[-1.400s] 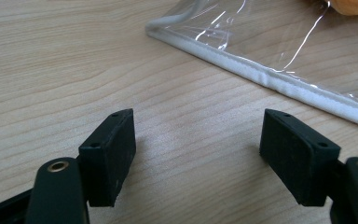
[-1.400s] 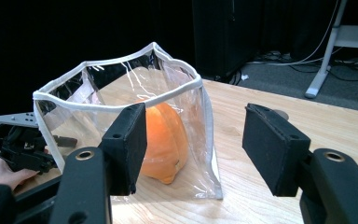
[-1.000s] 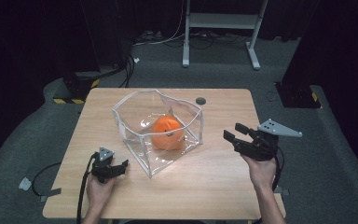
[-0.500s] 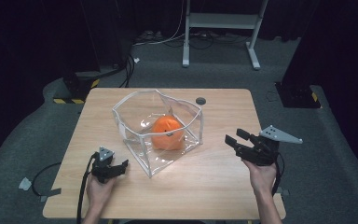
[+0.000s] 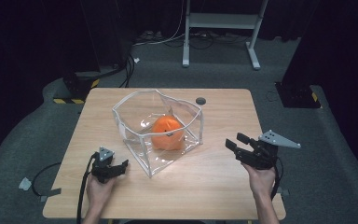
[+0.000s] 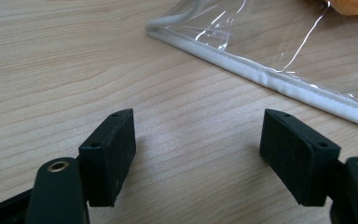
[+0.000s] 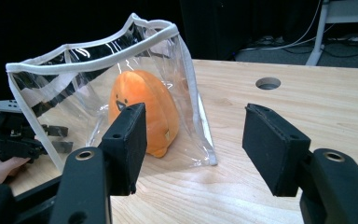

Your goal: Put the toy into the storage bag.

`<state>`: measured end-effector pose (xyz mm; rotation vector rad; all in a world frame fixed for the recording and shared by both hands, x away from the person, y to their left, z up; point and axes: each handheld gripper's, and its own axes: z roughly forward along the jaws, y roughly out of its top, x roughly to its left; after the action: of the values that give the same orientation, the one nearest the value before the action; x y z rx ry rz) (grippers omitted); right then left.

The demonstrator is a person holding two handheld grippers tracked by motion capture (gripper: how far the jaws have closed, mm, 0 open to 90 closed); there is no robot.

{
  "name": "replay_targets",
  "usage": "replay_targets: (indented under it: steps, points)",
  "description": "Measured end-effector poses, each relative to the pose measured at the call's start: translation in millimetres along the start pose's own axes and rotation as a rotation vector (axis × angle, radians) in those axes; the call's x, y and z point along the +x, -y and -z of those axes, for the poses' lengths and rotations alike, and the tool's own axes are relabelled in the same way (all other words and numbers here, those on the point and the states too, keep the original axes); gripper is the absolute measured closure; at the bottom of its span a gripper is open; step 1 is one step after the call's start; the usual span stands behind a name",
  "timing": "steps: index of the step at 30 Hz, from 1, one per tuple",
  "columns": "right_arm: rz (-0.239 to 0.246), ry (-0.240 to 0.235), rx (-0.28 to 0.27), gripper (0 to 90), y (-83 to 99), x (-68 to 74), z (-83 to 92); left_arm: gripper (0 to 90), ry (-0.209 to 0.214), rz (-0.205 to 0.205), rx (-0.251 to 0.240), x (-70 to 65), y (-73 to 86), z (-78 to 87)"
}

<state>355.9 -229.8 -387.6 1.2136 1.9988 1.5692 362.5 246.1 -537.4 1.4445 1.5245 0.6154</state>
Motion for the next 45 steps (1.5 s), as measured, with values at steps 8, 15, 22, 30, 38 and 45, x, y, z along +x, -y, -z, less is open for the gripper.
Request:
replay_targets:
  steps: [8, 15, 22, 30, 38, 45]
  points:
    - [0.004, 0.006, 0.010, 40.0, 5.9, 0.3, -3.2, 26.8, 0.000, 0.000, 0.000, 0.0, 0.0, 0.0]
    - [0.008, 0.010, 0.022, 40.0, 11.6, 0.3, -6.6, 26.8, 0.000, 0.000, 0.000, 0.0, 0.0, 0.0]
    - [0.001, 0.013, 0.034, 40.0, 17.3, -1.4, -11.2, 26.8, 0.000, 0.000, 0.000, 0.0, 0.0, 0.1]
    - [-0.001, 0.020, 0.042, 40.0, 22.6, -2.7, -14.3, 26.8, 0.000, 0.001, 0.000, 0.0, 0.0, 0.0]
    - [-0.005, 0.036, 0.060, 40.0, 27.7, -5.5, -21.4, 26.8, 0.001, 0.001, 0.000, 0.0, 0.0, 0.1]
    - [-0.011, 0.044, 0.068, 40.1, 33.1, -8.4, -28.7, 26.8, 0.001, 0.001, 0.000, 0.0, 0.0, 0.1]
